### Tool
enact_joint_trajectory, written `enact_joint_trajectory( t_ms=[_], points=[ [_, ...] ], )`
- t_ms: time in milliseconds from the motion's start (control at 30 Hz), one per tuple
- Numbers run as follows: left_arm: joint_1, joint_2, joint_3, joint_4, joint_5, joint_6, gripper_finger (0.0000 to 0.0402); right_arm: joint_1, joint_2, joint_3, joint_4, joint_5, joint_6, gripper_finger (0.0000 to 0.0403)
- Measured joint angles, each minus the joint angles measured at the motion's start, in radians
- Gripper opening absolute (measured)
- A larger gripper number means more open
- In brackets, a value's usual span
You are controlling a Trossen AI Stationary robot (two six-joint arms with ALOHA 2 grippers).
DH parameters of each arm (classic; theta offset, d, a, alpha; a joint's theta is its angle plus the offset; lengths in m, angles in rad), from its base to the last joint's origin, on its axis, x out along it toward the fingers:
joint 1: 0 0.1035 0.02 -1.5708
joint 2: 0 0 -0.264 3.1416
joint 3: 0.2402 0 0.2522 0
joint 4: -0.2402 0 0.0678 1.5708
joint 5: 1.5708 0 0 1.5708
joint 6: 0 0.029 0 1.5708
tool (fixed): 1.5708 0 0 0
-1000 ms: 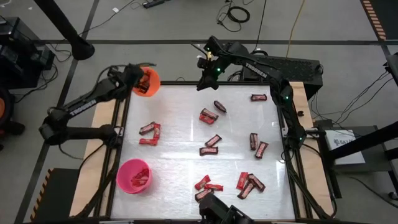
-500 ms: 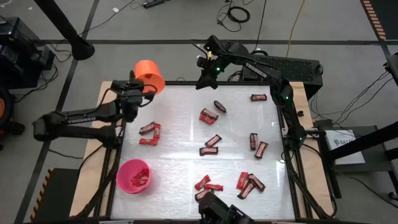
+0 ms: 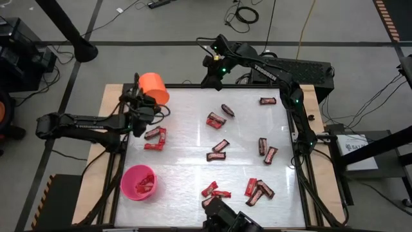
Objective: Sort candy by brand, put in halloween buckets
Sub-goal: Pour the orange bucket
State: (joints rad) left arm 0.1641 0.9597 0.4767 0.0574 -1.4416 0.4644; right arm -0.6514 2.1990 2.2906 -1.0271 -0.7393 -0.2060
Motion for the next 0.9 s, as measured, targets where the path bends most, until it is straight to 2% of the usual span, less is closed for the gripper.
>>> enact_joint_trajectory(
  t_ms=[333, 633, 733, 900],
  points=[
    [-0.034, 0.056, 0.0, 0.286, 0.054, 0.661, 0.0004, 0.002, 0.0, 0.0, 0.076, 0.009, 0.042, 0.013],
    [-0.055, 0.056, 0.016, 0.416, 0.122, 0.794, 0.0004, 0.008, 0.0, 0.0, 0.12, 0.01, 0.088, 0.013],
    [-0.055, 0.064, 0.016, 0.58, 0.172, 0.893, 0.0004, 0.012, 0.0, 0.0, 0.181, 0.01, 0.139, 0.013],
    [-0.071, 0.111, 0.017, 1.015, 0.304, 1.251, 0.0004, 0.012, 0.0, 0.0, 0.244, 0.008, 0.201, 0.013]
  ],
)
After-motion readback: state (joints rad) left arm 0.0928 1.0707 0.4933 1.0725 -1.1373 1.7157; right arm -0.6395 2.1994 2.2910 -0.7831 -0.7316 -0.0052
